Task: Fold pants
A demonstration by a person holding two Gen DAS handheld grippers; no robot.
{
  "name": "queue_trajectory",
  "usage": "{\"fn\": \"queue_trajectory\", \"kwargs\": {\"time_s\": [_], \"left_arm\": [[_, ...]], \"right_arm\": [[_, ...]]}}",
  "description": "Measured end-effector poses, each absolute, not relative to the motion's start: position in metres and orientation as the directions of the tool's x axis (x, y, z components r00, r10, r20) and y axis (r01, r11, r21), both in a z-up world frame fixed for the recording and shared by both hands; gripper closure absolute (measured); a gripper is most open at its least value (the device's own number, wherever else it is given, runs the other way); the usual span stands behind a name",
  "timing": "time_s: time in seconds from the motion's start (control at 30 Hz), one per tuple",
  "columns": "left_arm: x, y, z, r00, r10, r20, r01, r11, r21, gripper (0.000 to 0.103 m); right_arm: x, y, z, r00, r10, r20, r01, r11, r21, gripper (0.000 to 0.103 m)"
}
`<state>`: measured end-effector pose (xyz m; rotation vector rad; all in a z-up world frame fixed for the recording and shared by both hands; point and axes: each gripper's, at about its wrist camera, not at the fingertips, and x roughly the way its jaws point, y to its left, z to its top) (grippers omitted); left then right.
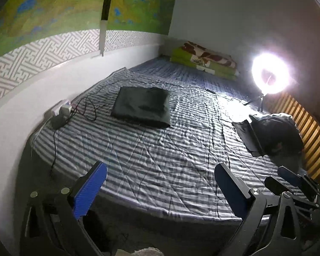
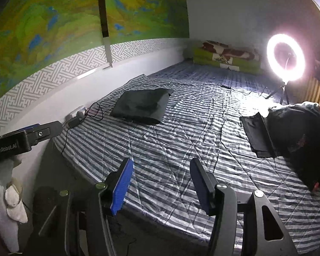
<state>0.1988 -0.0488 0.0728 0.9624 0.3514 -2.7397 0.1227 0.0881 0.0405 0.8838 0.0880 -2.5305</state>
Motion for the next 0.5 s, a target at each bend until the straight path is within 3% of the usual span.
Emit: {"fn": "queue_trajectory", "kwargs": {"time_s": [0.5], "left_arm": [[0.189,-0.035,0.063,-0.756,-0.084,-0.650,0.231,-0.962,-0.145,0.001]], "right_arm": [[0.130,0.104,0.029,-0.686,-0.366,-0.628,0.406,-0.910,0.087,0.051]]}}
